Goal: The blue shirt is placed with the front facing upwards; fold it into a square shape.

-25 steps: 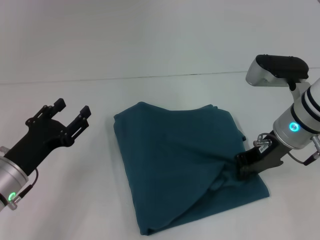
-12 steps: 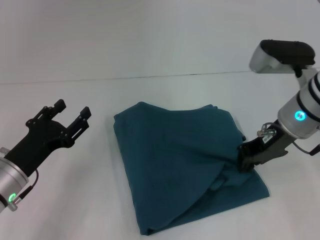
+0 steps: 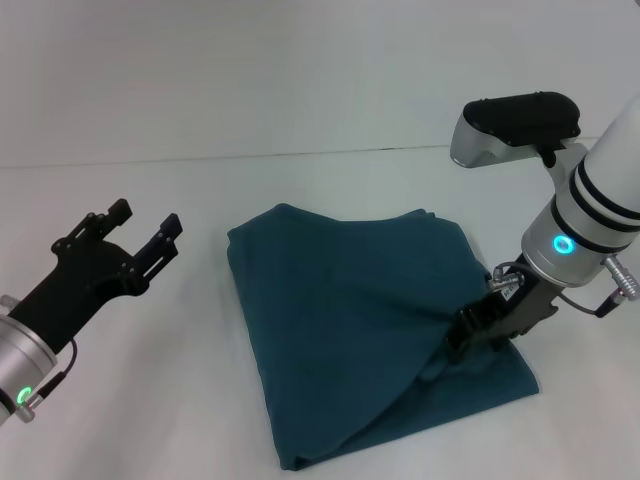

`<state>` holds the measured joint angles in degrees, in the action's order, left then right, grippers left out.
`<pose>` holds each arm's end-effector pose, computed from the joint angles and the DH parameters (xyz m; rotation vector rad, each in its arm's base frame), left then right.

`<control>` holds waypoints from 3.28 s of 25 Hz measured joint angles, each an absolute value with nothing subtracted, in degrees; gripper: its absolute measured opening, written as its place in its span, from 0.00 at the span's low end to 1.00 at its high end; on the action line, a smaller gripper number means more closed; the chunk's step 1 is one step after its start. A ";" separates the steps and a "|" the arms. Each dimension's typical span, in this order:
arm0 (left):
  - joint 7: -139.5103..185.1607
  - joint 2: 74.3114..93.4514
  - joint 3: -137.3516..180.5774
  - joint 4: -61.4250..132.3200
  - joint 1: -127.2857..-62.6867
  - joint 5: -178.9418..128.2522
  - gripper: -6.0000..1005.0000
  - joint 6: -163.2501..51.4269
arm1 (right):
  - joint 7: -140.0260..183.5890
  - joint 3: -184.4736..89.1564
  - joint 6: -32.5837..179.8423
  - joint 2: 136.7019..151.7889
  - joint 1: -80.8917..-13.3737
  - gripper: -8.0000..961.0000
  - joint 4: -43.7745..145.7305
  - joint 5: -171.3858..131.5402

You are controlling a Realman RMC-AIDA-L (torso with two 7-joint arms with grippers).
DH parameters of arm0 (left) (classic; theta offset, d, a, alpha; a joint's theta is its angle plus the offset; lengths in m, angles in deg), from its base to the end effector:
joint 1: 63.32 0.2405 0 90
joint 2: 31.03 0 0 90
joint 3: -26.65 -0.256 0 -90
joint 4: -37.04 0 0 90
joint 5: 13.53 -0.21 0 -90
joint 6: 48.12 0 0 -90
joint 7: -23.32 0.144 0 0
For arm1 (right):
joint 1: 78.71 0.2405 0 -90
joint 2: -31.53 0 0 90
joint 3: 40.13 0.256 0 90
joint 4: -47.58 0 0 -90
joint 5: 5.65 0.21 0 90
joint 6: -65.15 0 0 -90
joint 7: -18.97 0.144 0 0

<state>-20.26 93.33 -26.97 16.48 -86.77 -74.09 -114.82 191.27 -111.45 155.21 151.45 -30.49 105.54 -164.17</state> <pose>-0.2886 0.3354 -0.0330 -1.9834 -0.6106 -0.9092 0.1844 0.3836 -0.0130 -2.1865 1.5349 -0.5824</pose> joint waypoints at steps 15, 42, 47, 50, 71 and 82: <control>-20.18 93.33 -26.88 16.47 -86.79 -74.09 0.72 -114.83 | 191.40 -111.42 151.82 151.58 -30.25 0.69 102.06 -164.56; -20.09 93.33 -26.88 16.47 -86.69 -74.09 0.72 -114.69 | 191.39 -111.41 149.27 151.39 -29.94 0.22 99.32 -164.47; -19.78 93.33 -26.88 16.47 -86.69 -74.09 0.72 -114.65 | 191.38 -111.41 149.31 151.32 -30.14 0.05 99.41 -164.47; -19.71 93.33 -26.85 16.47 -86.67 -74.09 0.72 -114.64 | 191.37 -111.34 149.51 151.31 -30.48 0.05 100.36 -164.34; -19.70 93.52 -27.23 17.18 -87.04 -73.67 0.72 -114.57 | 191.32 -112.61 155.22 151.68 -34.59 0.24 112.37 -163.85; -19.43 93.51 -27.23 18.14 -88.25 -73.57 0.72 -114.15 | 191.41 -111.54 152.64 151.64 -34.54 0.67 109.61 -164.65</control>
<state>-19.43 93.51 -27.23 18.14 -88.25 -73.57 -114.15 191.41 -111.54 152.64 151.64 -34.54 109.61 -164.65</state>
